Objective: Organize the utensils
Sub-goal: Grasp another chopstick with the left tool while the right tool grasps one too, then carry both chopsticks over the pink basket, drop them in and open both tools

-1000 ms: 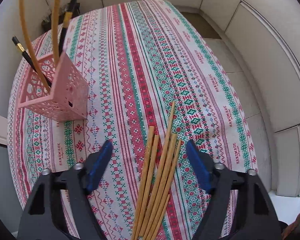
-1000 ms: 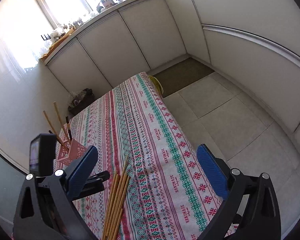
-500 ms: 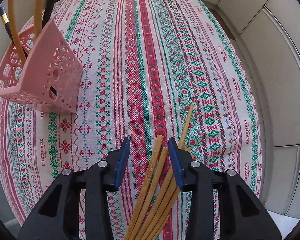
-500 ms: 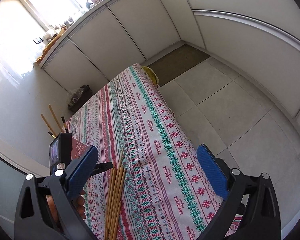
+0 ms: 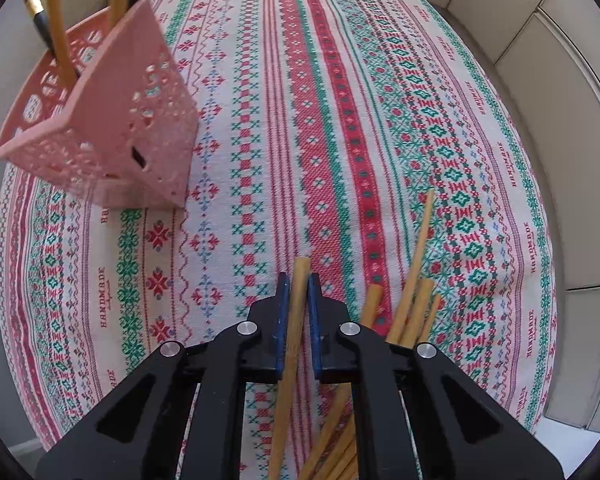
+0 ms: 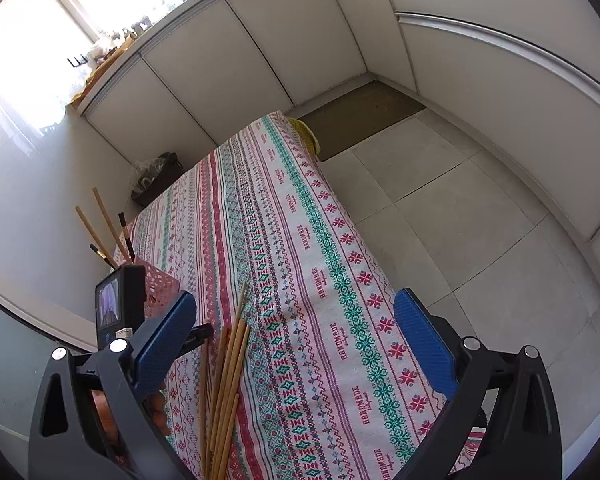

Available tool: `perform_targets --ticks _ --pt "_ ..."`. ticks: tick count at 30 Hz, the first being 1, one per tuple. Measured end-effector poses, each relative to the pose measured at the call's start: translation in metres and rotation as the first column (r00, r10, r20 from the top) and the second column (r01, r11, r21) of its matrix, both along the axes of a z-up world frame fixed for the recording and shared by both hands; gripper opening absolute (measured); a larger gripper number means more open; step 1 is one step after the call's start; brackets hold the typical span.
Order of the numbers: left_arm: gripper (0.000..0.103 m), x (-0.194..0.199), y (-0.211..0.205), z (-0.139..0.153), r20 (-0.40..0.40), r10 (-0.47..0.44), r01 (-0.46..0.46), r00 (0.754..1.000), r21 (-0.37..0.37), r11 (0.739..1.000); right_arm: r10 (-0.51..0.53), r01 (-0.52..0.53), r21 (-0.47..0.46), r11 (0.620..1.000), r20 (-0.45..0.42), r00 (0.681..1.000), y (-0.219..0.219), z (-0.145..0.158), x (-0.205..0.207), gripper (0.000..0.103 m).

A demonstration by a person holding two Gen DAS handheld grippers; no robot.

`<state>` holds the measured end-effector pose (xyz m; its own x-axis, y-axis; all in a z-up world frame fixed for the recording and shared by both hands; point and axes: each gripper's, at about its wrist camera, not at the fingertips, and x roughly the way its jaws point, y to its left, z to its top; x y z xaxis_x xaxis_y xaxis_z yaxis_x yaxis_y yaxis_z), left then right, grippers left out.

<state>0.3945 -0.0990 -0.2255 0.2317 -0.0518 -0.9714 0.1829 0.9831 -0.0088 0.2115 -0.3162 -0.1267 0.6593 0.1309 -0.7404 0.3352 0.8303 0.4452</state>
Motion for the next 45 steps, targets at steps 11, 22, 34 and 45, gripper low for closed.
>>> perform_targets --ticks 11,22,34,45 --pt "0.007 -0.061 0.073 0.055 0.061 0.048 -0.037 0.997 -0.175 0.984 0.240 -0.173 0.295 0.940 -0.209 0.948 0.082 -0.061 0.084 0.074" --pt "0.007 -0.070 0.121 0.090 0.109 0.095 -0.062 0.990 -0.277 0.959 0.246 -0.162 0.260 0.952 -0.332 0.910 0.133 -0.093 0.127 0.049" --pt "0.007 -0.073 0.160 0.102 0.135 0.156 -0.109 0.979 -0.301 0.947 0.187 -0.188 0.047 0.981 -0.474 0.861 0.158 -0.112 0.164 0.008" --pt "0.007 -0.080 0.162 0.123 0.192 0.155 -0.088 0.969 -0.315 0.945 0.254 -0.223 0.127 0.967 -0.347 0.903 0.143 -0.078 0.132 0.008"
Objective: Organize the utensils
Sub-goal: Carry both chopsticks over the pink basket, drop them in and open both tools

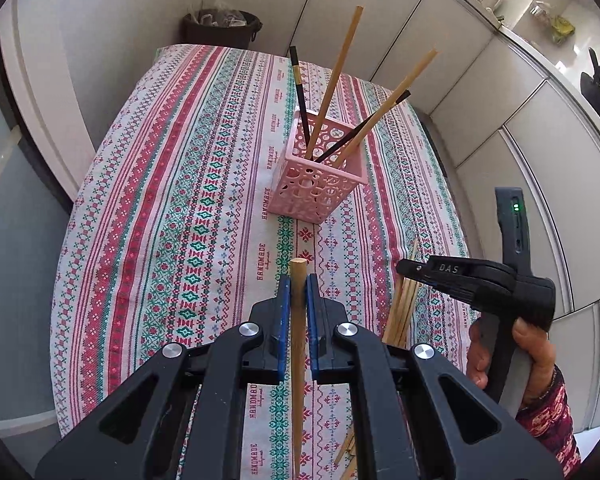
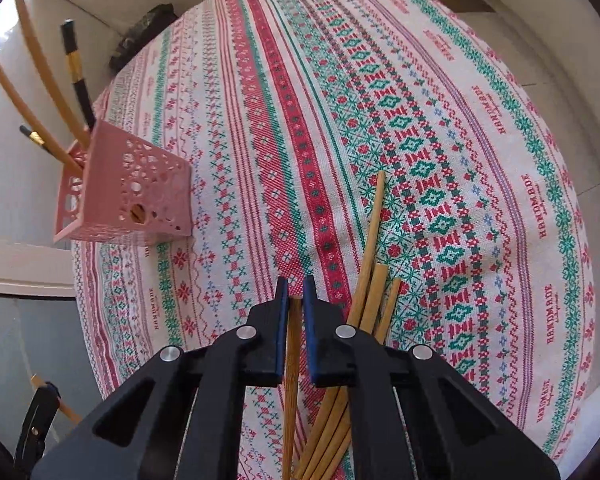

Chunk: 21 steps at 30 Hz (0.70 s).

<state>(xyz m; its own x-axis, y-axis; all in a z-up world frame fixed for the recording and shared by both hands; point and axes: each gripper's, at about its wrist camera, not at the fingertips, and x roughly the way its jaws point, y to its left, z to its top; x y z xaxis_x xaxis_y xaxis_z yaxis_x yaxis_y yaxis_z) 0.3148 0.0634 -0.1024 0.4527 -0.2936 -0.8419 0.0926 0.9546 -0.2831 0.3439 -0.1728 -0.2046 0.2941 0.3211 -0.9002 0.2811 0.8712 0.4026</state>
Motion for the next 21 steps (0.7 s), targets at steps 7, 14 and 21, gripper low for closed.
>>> perform_targets --ticks 7,14,21 --pt "0.007 -0.011 -0.006 0.018 0.050 -0.015 0.015 0.999 0.003 1.000 0.051 -0.052 0.002 0.999 0.162 0.985 -0.001 0.053 -0.050 0.008" --pt "0.007 -0.038 -0.013 0.056 0.160 -0.051 0.049 0.986 0.013 0.999 0.115 -0.100 -0.056 0.993 0.433 0.894 0.006 0.118 -0.118 0.008" --pt "0.007 -0.059 -0.017 0.085 0.260 -0.045 0.045 0.964 0.006 0.999 0.138 -0.095 -0.105 0.990 0.566 0.813 0.005 0.168 -0.167 0.008"
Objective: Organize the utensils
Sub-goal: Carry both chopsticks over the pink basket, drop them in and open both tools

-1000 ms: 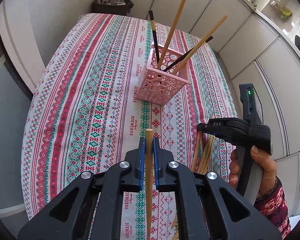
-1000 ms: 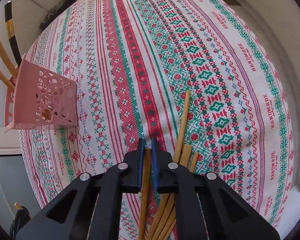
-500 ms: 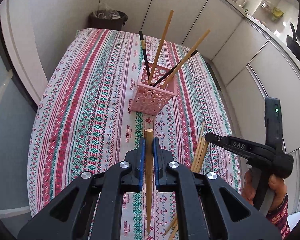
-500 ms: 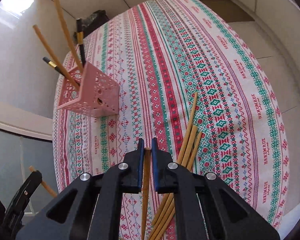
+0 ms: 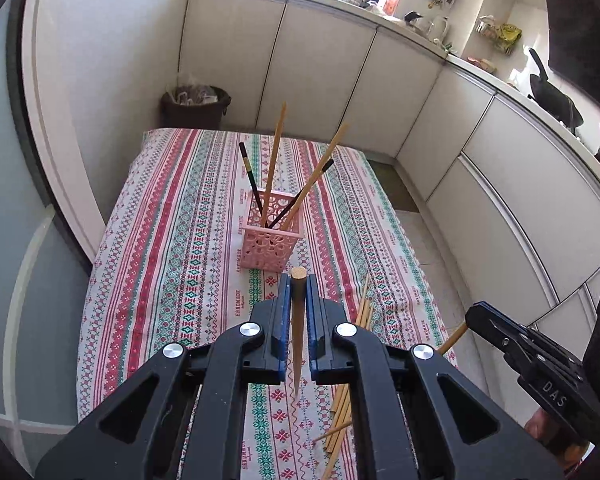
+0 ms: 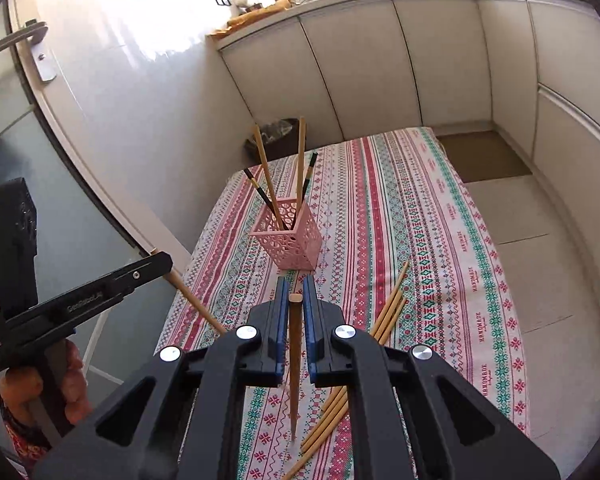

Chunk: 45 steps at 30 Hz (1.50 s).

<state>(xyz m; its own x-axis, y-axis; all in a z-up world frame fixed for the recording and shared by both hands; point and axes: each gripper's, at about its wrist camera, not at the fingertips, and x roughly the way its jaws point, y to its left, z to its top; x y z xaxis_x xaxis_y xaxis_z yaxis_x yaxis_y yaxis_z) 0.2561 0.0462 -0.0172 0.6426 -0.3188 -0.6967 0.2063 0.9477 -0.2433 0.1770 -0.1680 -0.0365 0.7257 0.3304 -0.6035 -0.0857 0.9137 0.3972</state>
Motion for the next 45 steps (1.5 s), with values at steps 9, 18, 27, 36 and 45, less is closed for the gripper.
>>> perform_targets --ticks 9,18,27,36,45 --pt "0.007 0.000 -0.007 0.037 0.088 0.002 0.000 0.996 -0.021 1.000 -0.023 0.023 0.002 1.000 0.059 0.998 -0.011 0.054 -0.003 0.008" --pt "0.007 0.010 -0.001 0.074 0.185 0.038 -0.037 0.982 -0.014 0.999 -0.066 0.066 0.004 0.998 0.181 0.981 -0.017 0.118 0.042 0.008" --pt "0.007 0.036 0.015 0.078 0.212 0.066 -0.065 0.975 -0.011 0.998 -0.117 0.133 -0.032 0.991 0.299 0.947 0.007 0.130 0.131 0.008" --pt "0.007 0.065 0.018 0.090 0.257 0.071 -0.070 0.964 -0.010 0.997 -0.068 0.080 -0.041 0.996 0.231 0.970 0.028 0.060 0.187 0.026" --pt "0.007 0.098 0.005 0.104 0.322 0.099 -0.104 0.942 -0.002 0.995 -0.119 0.129 -0.027 0.991 0.230 0.966 -0.004 0.042 0.143 0.047"
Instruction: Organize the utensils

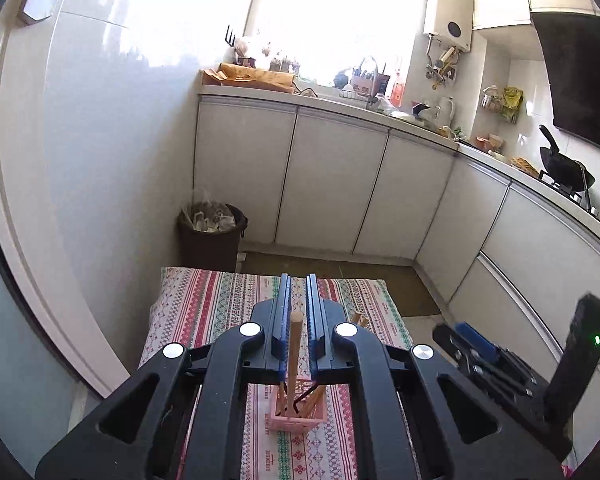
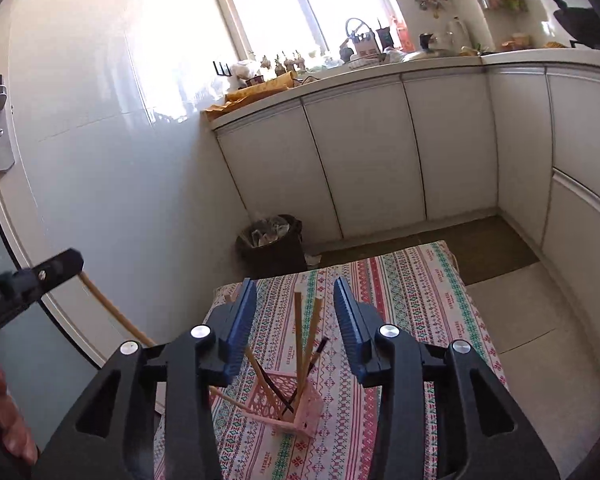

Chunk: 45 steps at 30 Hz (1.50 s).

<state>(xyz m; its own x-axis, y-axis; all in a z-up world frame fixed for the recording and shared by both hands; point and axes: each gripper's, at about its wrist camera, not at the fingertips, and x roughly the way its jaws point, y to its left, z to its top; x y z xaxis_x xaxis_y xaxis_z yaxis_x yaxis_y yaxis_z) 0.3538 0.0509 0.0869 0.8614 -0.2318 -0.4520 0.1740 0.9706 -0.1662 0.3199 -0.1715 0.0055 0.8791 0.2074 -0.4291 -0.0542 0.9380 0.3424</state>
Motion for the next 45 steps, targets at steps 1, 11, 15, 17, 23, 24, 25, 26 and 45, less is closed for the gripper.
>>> perform_targets --ticks 1,11,15,17,23,24,25,26,45 --pt "0.007 0.005 -0.001 -0.002 -0.005 0.007 -0.007 1.000 -0.007 1.000 -0.001 0.001 -0.002 1.000 -0.010 1.000 -0.003 -0.006 -0.004 0.047" --pt "0.007 0.021 -0.014 -0.017 -0.021 0.010 -0.011 1.000 -0.010 1.000 -0.013 0.009 -0.031 0.999 -0.127 0.992 -0.021 -0.057 -0.026 0.047" --pt "0.007 0.012 -0.016 -0.007 0.002 -0.009 0.009 1.000 -0.002 1.000 -0.004 0.003 -0.007 1.000 -0.129 0.992 -0.025 -0.056 -0.029 0.047" --pt "0.007 0.008 -0.016 -0.005 -0.008 -0.023 0.023 1.000 -0.005 1.000 -0.004 0.004 0.004 1.000 -0.132 0.991 -0.029 -0.054 -0.031 0.047" --pt "0.019 0.012 -0.002 -0.037 -0.165 0.011 0.005 0.986 0.097 0.995 0.009 -0.005 0.035 0.999 -0.116 0.993 -0.035 -0.044 -0.047 0.047" --pt "0.025 0.016 0.003 -0.056 -0.234 0.030 -0.003 0.972 0.115 0.993 0.012 -0.007 0.044 0.999 -0.117 0.993 -0.035 -0.043 -0.050 0.050" --pt "0.036 0.022 0.011 -0.077 -0.303 0.062 -0.022 0.951 0.134 0.991 0.016 -0.010 0.054 0.999 -0.123 0.992 -0.036 -0.044 -0.054 0.051" --pt "0.037 0.029 0.019 -0.099 -0.367 0.094 -0.041 0.925 0.151 0.988 0.022 -0.014 0.064 0.998 -0.132 0.991 -0.036 -0.046 -0.057 0.052" --pt "0.041 0.158 0.130 -0.292 -0.683 0.588 -0.661 0.433 0.203 0.722 0.005 0.020 0.067 0.998 -0.346 0.938 -0.051 -0.108 -0.046 0.061"
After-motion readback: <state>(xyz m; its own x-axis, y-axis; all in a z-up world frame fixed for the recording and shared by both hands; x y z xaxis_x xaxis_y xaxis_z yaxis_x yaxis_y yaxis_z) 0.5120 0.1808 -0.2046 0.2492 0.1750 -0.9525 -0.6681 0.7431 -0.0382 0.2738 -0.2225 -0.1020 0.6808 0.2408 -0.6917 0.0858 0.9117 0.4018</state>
